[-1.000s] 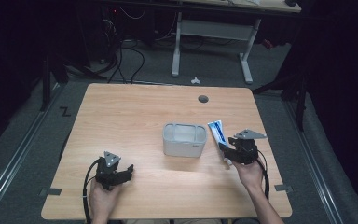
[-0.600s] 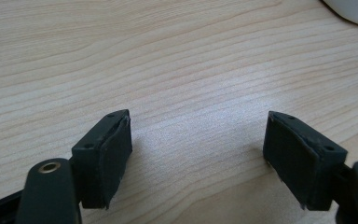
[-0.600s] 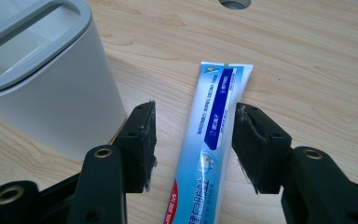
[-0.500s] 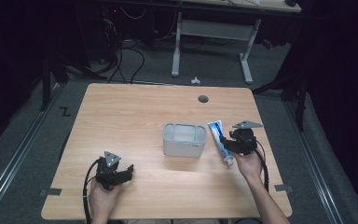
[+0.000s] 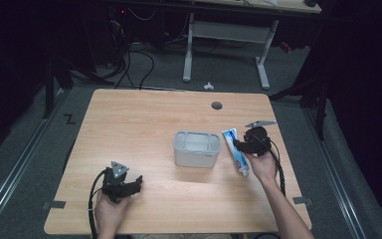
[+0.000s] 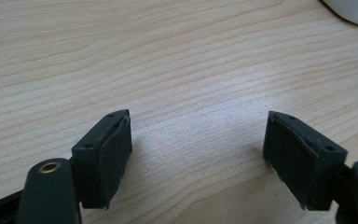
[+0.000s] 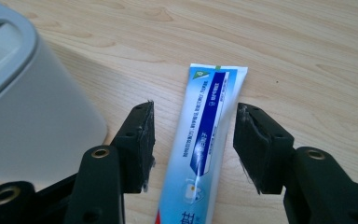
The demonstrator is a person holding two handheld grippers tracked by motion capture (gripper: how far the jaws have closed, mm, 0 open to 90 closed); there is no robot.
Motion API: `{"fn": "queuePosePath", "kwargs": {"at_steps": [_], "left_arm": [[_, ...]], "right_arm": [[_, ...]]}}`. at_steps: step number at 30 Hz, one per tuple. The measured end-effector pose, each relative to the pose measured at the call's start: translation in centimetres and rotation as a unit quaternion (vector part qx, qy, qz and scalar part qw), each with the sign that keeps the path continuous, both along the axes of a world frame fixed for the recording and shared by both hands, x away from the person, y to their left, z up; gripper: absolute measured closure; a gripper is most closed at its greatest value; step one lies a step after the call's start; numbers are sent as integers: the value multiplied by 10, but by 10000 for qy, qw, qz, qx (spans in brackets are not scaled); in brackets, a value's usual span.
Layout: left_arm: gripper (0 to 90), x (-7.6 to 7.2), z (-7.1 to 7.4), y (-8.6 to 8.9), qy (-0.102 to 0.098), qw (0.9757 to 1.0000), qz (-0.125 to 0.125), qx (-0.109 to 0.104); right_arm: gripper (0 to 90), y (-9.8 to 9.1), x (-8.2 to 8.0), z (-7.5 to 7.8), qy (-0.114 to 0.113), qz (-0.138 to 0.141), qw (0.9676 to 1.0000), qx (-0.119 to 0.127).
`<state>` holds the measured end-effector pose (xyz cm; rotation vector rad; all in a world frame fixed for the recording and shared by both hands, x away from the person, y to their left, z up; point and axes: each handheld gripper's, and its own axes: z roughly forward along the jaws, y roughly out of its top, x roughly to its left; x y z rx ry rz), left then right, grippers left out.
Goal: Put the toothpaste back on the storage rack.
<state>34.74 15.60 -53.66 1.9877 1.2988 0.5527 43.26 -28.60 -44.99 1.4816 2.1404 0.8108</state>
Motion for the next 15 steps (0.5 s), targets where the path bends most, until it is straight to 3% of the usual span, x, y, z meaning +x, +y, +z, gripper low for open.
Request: {"fn": "queuePosePath", "kwargs": {"at_steps": [8,15], "left_arm": [[242,0,0,-1,-6,10000,3,15],[242,0,0,-1,-5,10000,2,15]], "right_arm": [[457,6,17,-2,249,-72,9996,-60],[442,9,36,-13,664,-257,9973,-181]]}}
